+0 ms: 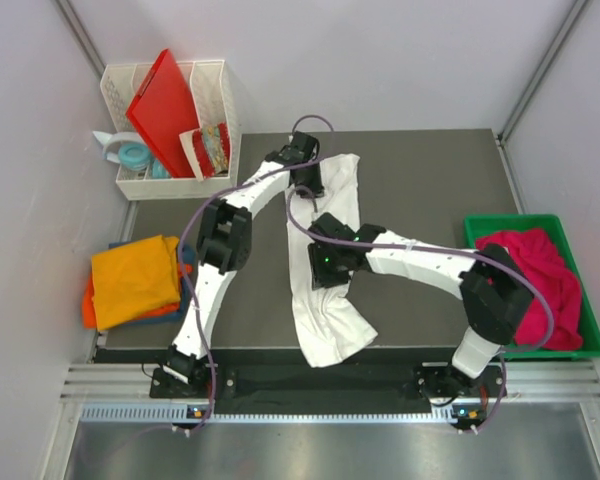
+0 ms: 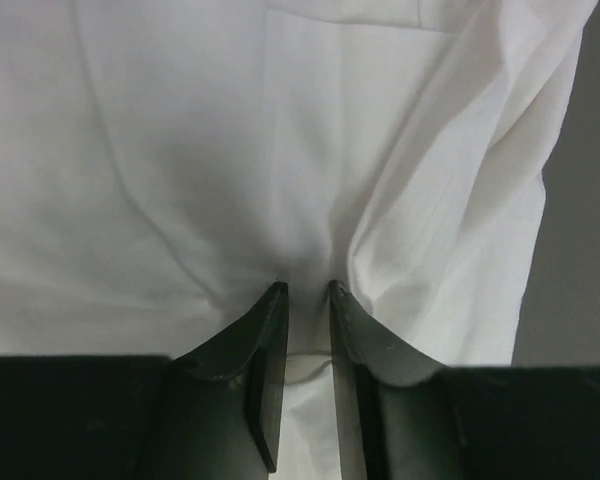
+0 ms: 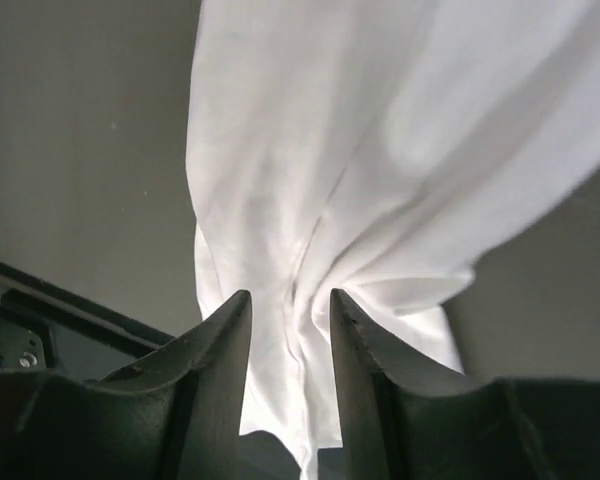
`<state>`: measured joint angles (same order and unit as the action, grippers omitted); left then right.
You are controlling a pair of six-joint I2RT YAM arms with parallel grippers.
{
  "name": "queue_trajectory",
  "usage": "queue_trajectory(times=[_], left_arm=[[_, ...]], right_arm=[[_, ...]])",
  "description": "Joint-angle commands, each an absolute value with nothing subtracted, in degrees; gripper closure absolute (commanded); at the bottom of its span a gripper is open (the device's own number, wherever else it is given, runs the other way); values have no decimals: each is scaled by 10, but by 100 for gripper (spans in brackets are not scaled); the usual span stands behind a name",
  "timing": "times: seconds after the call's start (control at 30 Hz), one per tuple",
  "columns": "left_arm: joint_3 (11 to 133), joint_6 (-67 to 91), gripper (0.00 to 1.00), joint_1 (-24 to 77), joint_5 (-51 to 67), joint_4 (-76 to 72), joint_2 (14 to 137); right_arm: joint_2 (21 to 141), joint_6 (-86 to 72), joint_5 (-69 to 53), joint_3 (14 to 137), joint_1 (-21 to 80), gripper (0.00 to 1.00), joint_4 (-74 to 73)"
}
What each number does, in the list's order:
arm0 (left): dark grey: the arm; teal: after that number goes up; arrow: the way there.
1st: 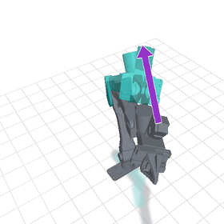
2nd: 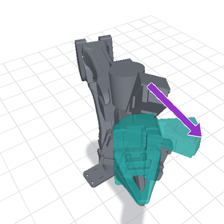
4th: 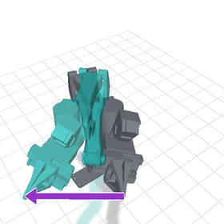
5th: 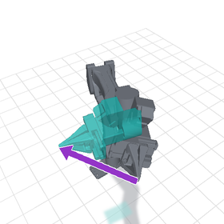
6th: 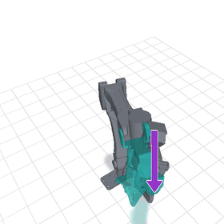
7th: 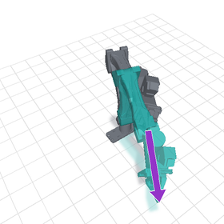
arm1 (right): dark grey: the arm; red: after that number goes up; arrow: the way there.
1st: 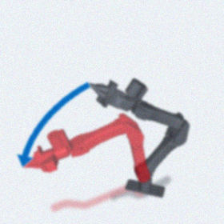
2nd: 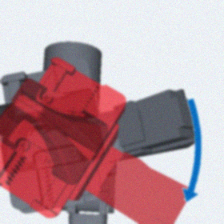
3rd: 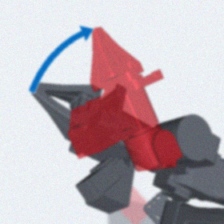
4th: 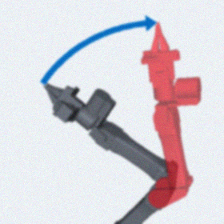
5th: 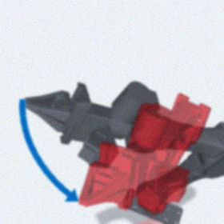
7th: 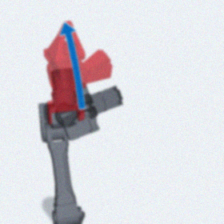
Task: Fold and stack the t-shirts
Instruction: Rotate the tshirt 90 degrees
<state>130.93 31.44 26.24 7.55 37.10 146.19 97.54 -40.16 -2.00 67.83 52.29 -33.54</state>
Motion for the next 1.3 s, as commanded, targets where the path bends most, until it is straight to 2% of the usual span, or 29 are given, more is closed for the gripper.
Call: queue_trajectory(times=[0.0,0.03,0.1,0.2,0.27,0.3,0.33,0.4,0.43,0.57,0.73,1.0,1.27], left_arm=[[1118,329,65,261,-39,260,1264],[1095,330,61,259,-46,249,1238],[1072,329,58,259,-57,255,1190],[1057,330,60,264,-46,283,1160],[1013,335,67,272,-47,284,1144],[993,342,70,276,-47,276,1126],[971,346,80,285,-52,272,1115],[905,360,86,294,-62,256,1087],[863,364,93,303,-68,242,1077],[788,389,98,324,-81,226,1036],[731,397,100,359,-98,199,1025],[733,411,100,365,-89,206,1077],[833,393,100,361,-88,267,1183]], right_arm=[[863,-380,163,749,498,58,-384],[854,-361,178,769,491,52,-385],[847,-343,191,787,465,48,-385],[870,-316,181,814,421,51,-377],[895,-305,188,825,395,63,-367],[904,-302,199,822,389,86,-349],[910,-295,206,817,380,99,-335],[934,-292,203,809,371,100,-302],[956,-287,201,809,366,100,-295],[1020,-289,187,819,353,100,-287],[1073,-299,173,818,348,100,-270],[1129,-318,159,817,338,100,-265],[1210,-335,93,862,294,100,-282]])
